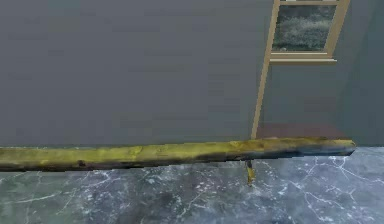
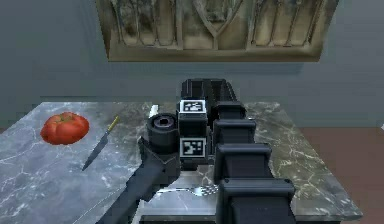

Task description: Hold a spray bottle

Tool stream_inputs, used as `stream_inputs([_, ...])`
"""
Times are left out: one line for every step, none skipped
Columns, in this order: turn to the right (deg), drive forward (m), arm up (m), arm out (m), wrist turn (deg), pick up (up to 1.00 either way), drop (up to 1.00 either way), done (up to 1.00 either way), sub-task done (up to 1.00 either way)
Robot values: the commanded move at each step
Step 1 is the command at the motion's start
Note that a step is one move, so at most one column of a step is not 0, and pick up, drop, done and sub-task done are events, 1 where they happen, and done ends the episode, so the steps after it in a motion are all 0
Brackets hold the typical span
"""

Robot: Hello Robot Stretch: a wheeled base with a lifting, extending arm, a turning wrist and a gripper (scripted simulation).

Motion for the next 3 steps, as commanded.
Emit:
stream_inputs([0.0, 0.00, 0.00, 0.00, 45.0, 0.00, 0.00, 0.00, 0.00])
stream_inputs([0.0, 0.00, 0.00, 0.00, 45.0, 0.00, 0.00, 0.00, 0.00])
stream_inputs([0.0, 0.00, 0.00, 0.00, 30.0, 0.00, 0.00, 0.00, 0.00])
